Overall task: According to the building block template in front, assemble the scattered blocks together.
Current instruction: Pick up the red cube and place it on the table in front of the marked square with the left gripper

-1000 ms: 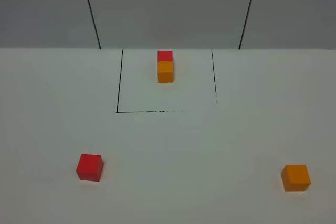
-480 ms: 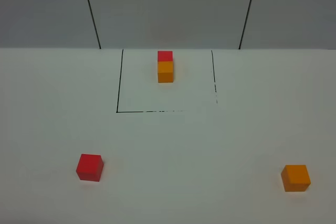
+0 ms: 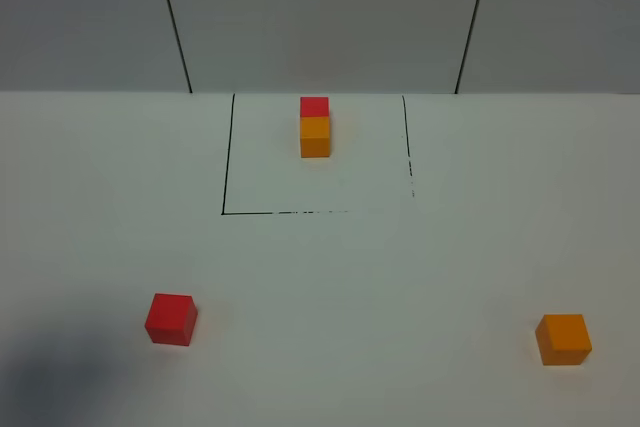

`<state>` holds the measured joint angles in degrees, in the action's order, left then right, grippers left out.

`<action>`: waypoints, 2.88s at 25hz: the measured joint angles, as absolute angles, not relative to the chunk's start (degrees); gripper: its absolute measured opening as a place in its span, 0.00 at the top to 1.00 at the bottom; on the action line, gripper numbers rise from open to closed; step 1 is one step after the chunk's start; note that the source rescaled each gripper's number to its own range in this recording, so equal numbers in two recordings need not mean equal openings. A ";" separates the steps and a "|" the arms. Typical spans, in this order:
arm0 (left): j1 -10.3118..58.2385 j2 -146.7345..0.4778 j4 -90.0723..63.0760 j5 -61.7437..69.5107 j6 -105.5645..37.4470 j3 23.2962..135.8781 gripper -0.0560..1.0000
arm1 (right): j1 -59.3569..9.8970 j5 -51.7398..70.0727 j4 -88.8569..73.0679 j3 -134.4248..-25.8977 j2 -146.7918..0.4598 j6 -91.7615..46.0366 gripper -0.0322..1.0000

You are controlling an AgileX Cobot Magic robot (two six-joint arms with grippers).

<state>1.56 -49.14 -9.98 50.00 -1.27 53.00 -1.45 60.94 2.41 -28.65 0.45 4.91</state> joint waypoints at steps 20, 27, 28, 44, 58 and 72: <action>8.41 -73.72 -10.68 51.25 -2.86 61.12 0.03 | -1.45 60.94 2.41 -28.65 0.45 4.91 0.21; 15.18 -82.36 -4.65 50.61 4.91 64.47 0.03 | -1.45 60.94 2.41 -28.65 0.45 4.91 0.21; 16.35 -83.24 -4.48 50.66 5.41 65.20 0.03 | -1.45 60.94 2.41 -28.65 0.45 4.91 0.21; 21.77 -90.57 0.00 51.48 12.93 71.13 0.04 | -1.45 60.94 2.41 -28.65 0.45 4.91 0.21; 21.77 -96.72 0.00 53.85 13.10 73.34 0.04 | -1.45 60.94 2.41 -28.65 0.45 4.91 0.21; 21.77 -104.65 1.18 55.12 15.93 73.53 0.04 | -1.45 60.94 2.41 -28.65 0.45 4.91 0.21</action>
